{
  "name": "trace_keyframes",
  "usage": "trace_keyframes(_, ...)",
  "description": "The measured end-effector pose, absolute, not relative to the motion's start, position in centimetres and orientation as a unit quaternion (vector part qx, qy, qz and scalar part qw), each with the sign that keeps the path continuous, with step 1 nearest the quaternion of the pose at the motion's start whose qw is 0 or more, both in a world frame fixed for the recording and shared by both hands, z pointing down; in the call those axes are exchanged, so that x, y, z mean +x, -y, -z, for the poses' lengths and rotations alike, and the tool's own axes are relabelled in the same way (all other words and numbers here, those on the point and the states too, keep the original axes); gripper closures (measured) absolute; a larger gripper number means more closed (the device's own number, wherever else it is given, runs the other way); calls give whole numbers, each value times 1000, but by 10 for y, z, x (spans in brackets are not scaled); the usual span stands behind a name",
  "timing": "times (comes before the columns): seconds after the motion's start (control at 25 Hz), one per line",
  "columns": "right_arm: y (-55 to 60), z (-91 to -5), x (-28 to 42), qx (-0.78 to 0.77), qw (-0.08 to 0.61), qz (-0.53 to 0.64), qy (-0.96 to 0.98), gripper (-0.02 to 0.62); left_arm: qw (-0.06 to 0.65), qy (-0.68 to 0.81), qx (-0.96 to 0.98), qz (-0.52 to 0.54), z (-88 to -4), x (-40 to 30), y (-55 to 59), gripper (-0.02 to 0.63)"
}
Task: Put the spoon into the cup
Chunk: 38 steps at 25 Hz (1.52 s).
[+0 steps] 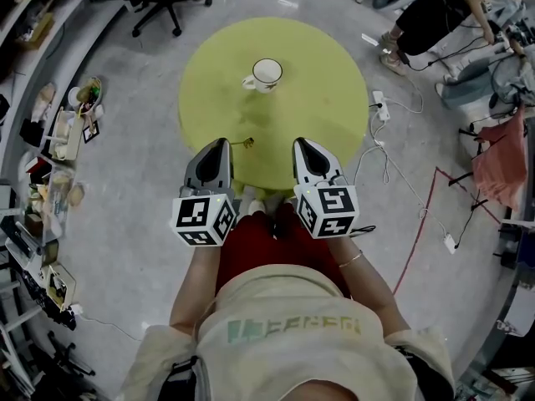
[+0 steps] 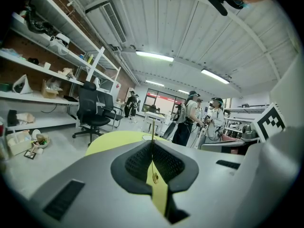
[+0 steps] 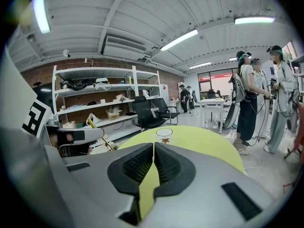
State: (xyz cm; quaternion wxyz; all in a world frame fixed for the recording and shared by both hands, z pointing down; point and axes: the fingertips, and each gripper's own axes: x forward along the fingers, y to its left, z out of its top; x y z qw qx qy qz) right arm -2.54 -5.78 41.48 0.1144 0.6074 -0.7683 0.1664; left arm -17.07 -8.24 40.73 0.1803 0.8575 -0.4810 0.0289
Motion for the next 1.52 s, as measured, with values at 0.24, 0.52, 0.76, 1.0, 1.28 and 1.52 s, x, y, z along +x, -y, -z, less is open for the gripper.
trace_keyframes(0.24, 57, -416, -22, 603, 113, -166, 772, 558, 181, 484, 856, -28, -408, -166, 84, 581)
trace_keyframes(0.52, 73, -414, -6, 593, 105, -167, 781, 558, 173, 497, 850, -31, -402, -152, 97, 581)
trace_keyframes(0.76, 101, -415, 9, 580, 103, -169, 790, 558, 170, 514, 840, -33, -399, -140, 117, 581)
trace_keyframes(1.0, 134, -417, 27, 559, 110, -169, 804, 558, 177, 535, 826, -37, -397, -122, 143, 581)
trace_keyframes(1.28, 168, -419, 37, 533, 116, -164, 822, 558, 170, 550, 817, -34, -390, -101, 177, 581)
trace_keyframes(1.52, 192, -425, 48, 521, 117, -170, 828, 558, 154, 557, 815, -35, -378, -85, 212, 581)
